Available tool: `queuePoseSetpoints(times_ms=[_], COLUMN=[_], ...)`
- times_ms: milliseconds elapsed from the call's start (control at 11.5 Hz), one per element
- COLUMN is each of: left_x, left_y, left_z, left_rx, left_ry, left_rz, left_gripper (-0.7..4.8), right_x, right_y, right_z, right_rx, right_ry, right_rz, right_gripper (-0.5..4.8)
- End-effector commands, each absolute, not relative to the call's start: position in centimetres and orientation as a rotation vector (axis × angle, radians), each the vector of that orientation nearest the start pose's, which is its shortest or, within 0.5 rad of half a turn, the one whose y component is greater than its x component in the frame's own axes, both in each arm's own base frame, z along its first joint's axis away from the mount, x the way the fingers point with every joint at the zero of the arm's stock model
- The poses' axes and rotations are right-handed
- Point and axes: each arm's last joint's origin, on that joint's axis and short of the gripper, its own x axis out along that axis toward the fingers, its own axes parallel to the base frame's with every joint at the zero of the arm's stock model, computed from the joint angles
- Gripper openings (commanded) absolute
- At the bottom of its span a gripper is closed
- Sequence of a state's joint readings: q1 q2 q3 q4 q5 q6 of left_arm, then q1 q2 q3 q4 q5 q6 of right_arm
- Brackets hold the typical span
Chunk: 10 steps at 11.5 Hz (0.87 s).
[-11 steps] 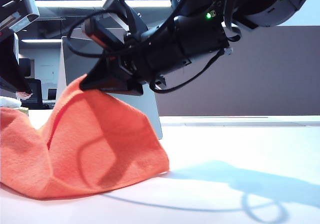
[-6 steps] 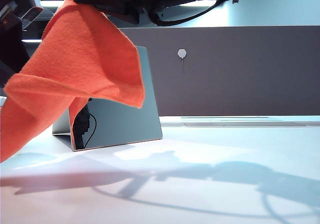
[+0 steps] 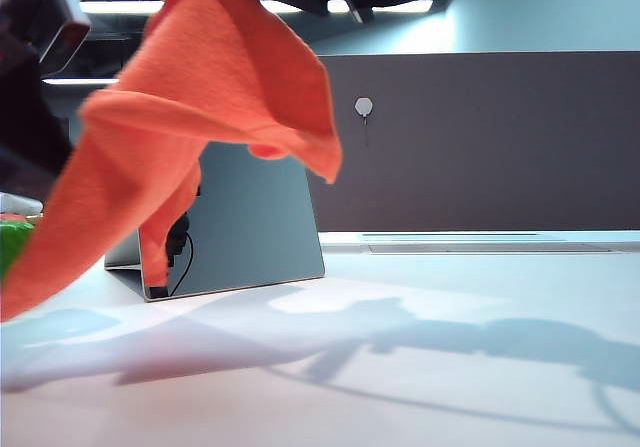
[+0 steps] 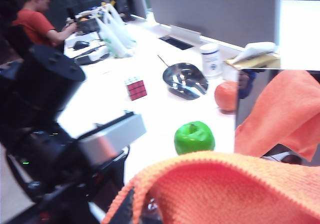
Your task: Pick up the cloth from the table and use it to cover the mirror.
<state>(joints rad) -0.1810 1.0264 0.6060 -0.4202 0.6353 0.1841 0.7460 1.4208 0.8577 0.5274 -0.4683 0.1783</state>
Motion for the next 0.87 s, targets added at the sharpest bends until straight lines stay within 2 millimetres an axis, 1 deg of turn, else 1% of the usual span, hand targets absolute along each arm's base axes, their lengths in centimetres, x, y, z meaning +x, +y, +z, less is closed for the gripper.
queuePoseSetpoints(times_ms=[87,174,349,523,872], left_x=[18.6,18.5,18.7,18.9,19.0], left_y=[-5.4,-5.5,-5.5,-5.5,-5.4], left_z=[22.0,22.1,22.2,22.3,22.4], left_rx=[-0.070,-0.071,-0.054,-0.038,-0.026], left_ry=[0.720,0.698,0.671,0.653,0.648], left_rz=[-0.944,-0.999,-0.984,-0.965,-0.944], left_gripper=[1.62,1.62,1.62,1.62,1.62], right_x=[22.8,23.1,22.7,20.9,19.7], right_y=[21.1,20.7,20.4,19.3,18.4], right_z=[28.9,29.0,29.7,32.0,32.8], right_rx=[0.136,0.136,0.138,0.138,0.134], right_ry=[0.089,0.083,0.059,0.008,0.051], right_rz=[1.173,1.159,1.186,1.262,1.281], right_gripper=[-0.01,-0.01,-0.01,-0.01,-0.01])
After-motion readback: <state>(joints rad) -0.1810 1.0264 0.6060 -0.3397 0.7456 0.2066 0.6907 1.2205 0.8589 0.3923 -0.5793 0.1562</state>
